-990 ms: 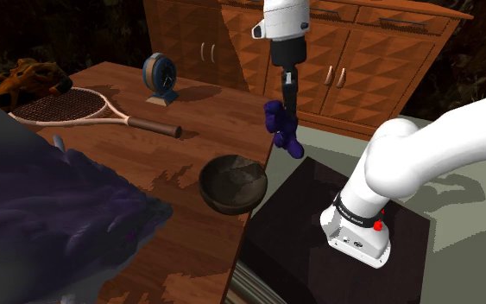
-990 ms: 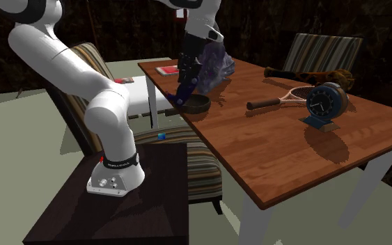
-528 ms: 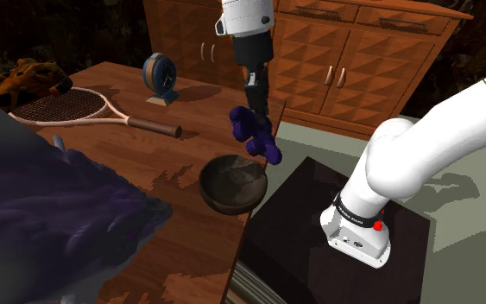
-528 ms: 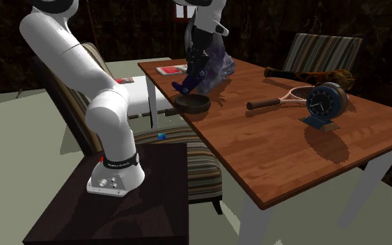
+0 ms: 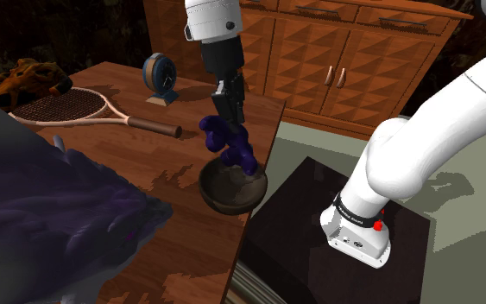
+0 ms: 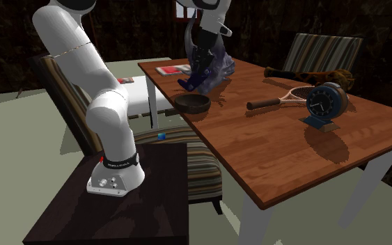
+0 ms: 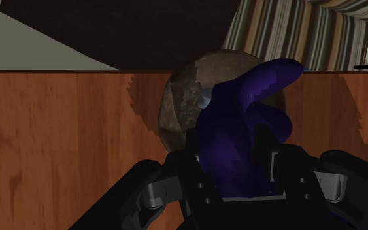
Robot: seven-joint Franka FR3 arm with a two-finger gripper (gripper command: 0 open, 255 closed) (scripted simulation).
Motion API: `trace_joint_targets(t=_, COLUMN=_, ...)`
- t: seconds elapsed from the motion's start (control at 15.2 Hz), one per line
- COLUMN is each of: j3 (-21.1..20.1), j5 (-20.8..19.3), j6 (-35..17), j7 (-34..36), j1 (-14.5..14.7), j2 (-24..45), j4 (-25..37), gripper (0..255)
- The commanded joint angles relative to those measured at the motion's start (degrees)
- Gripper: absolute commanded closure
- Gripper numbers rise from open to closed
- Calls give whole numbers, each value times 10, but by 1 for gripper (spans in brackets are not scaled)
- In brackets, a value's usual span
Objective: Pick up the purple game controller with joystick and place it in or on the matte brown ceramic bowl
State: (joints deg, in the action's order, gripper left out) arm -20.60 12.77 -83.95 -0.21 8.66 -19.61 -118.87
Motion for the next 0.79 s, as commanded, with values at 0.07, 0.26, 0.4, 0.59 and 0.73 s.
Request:
trace_joint_targets(t=0.07, j3=-3, j5=1, j6=-23, j7=0, j1=1, j2=2, j4=-20, gripper=255)
trace_joint_targets(t=0.26, j3=-6, j5=3, j6=-46, j7=-3, j1=2, j2=3, j4=-43, gripper=255)
trace_joint_targets(t=0.4, j3=-8, j5=3, j6=-61, j7=-4, j1=2, j2=4, j4=-57, gripper=255)
trace_joint_targets(t=0.59, j3=-10, j5=4, j6=-85, j7=-6, j1=3, j2=7, j4=-77, gripper=255)
trace_joint_targets(t=0.73, j3=-12, j5=5, j6=-100, j7=-7, j1=3, j2=10, j4=-90, gripper=255)
